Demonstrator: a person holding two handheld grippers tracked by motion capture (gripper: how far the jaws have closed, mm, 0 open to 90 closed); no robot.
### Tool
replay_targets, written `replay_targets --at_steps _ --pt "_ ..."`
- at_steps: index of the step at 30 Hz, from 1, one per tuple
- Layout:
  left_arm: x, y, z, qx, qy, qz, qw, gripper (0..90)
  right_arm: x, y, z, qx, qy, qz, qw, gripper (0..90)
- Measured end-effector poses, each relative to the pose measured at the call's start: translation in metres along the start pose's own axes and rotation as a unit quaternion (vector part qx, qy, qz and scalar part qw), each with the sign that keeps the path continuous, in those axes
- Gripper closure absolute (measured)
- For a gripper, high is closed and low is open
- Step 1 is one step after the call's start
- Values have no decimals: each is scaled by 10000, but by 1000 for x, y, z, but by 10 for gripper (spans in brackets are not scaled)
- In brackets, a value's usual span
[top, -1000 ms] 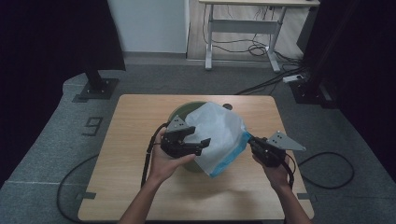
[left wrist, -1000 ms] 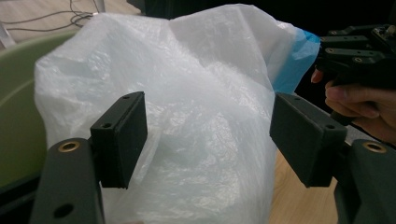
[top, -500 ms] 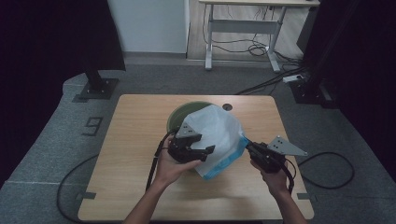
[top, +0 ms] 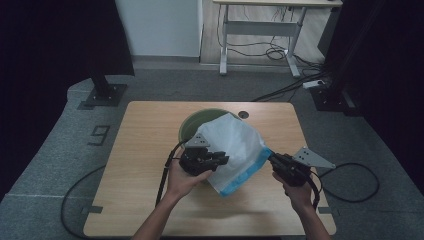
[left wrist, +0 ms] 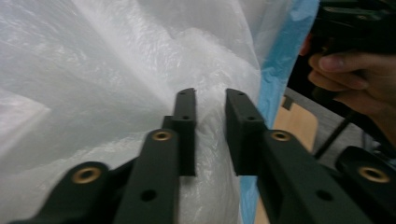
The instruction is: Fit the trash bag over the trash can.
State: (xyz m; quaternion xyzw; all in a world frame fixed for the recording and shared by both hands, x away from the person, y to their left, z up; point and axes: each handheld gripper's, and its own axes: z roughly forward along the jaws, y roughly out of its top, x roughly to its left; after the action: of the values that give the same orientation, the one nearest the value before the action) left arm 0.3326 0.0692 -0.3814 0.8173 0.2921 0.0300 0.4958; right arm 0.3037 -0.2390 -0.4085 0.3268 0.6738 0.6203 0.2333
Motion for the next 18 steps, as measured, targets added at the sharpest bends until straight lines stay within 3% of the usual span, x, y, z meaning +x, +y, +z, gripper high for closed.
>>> replay_targets --at_steps 5,9,13,18 --pt "3 0 -3 -81 -145 -63 9998 807 0 3 -2 -31 19 8 10000 880" --pt "4 1 -9 -272 -177 -73 9994 890 -2 2 -3 -1 -8 1 10000 873" --pt "7 3 -13 -381 -197 -162 9989 896 -5 0 -2 62 -52 8 10000 851" --pt "15 7 -26 -769 -235 -330 9962 897 -10 -2 -3 150 -187 -40 9997 823"
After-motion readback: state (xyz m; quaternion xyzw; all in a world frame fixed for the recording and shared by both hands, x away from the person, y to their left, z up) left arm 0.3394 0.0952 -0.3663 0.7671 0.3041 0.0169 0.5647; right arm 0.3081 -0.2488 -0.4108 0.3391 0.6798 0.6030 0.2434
